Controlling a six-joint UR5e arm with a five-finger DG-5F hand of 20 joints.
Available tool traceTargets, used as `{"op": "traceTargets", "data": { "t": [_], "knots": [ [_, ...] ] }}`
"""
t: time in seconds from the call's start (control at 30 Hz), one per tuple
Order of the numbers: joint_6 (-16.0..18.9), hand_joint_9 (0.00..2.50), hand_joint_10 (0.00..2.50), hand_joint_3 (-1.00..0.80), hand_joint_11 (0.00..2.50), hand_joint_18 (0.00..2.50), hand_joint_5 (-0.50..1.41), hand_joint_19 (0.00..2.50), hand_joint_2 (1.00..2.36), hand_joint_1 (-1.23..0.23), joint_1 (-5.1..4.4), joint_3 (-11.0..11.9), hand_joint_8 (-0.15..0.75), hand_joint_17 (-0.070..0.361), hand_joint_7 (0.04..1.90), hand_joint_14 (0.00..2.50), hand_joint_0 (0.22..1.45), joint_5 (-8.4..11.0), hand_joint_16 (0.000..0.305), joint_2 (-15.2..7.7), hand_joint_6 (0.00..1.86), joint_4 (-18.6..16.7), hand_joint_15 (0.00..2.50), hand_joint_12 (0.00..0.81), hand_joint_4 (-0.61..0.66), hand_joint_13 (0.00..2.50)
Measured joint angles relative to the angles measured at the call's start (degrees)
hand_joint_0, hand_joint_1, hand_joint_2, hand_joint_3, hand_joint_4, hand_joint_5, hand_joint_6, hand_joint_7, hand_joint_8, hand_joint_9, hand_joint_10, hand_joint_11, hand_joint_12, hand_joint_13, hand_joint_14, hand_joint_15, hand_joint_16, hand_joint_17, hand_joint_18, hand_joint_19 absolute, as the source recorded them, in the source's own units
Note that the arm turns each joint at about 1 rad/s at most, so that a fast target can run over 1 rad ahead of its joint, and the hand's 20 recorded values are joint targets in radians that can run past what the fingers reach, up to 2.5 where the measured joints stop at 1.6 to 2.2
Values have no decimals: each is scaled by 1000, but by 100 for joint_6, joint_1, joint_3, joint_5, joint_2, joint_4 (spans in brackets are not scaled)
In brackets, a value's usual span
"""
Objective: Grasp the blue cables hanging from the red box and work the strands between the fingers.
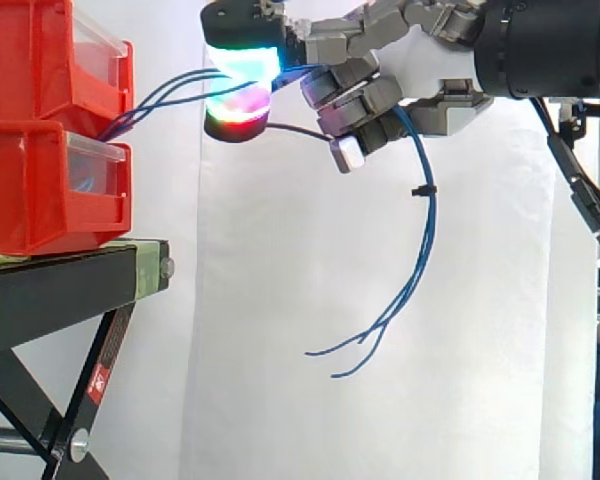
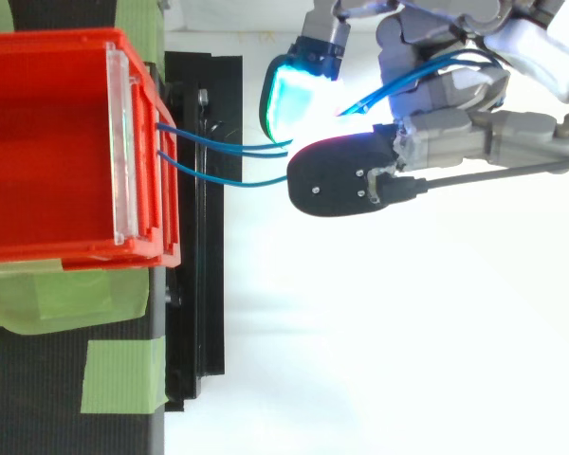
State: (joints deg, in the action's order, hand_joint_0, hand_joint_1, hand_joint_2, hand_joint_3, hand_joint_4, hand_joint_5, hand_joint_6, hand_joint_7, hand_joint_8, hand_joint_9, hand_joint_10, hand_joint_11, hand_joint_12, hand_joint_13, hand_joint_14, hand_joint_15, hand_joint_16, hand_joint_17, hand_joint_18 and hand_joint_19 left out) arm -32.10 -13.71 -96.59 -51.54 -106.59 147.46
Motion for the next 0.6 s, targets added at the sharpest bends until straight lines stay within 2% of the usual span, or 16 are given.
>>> {"op": "traceTargets", "data": {
  "t": [0.23, 0.47, 0.6],
  "knots": [
    [-293, 717, 2500, -362, 2468, 1381, 175, 817, 1019, -768, -2, 1, 427, 134, 1161, 2500, 961, 3, 60, 0, 644, -129, 1639, 519, 181, 1006],
    [-850, 717, 2500, -351, 2468, 1381, 183, 817, 1019, -772, -8, 0, 427, 134, 1176, 2500, 958, 3, 60, -30, 628, -553, 1639, 519, 176, 1006],
    [-1010, 717, 2500, -339, 2468, 1381, 186, 817, 1019, -773, -9, 0, 427, 134, 1184, 2500, 958, -3, 60, -35, 622, -621, 1639, 519, 174, 1006]
  ]
}}
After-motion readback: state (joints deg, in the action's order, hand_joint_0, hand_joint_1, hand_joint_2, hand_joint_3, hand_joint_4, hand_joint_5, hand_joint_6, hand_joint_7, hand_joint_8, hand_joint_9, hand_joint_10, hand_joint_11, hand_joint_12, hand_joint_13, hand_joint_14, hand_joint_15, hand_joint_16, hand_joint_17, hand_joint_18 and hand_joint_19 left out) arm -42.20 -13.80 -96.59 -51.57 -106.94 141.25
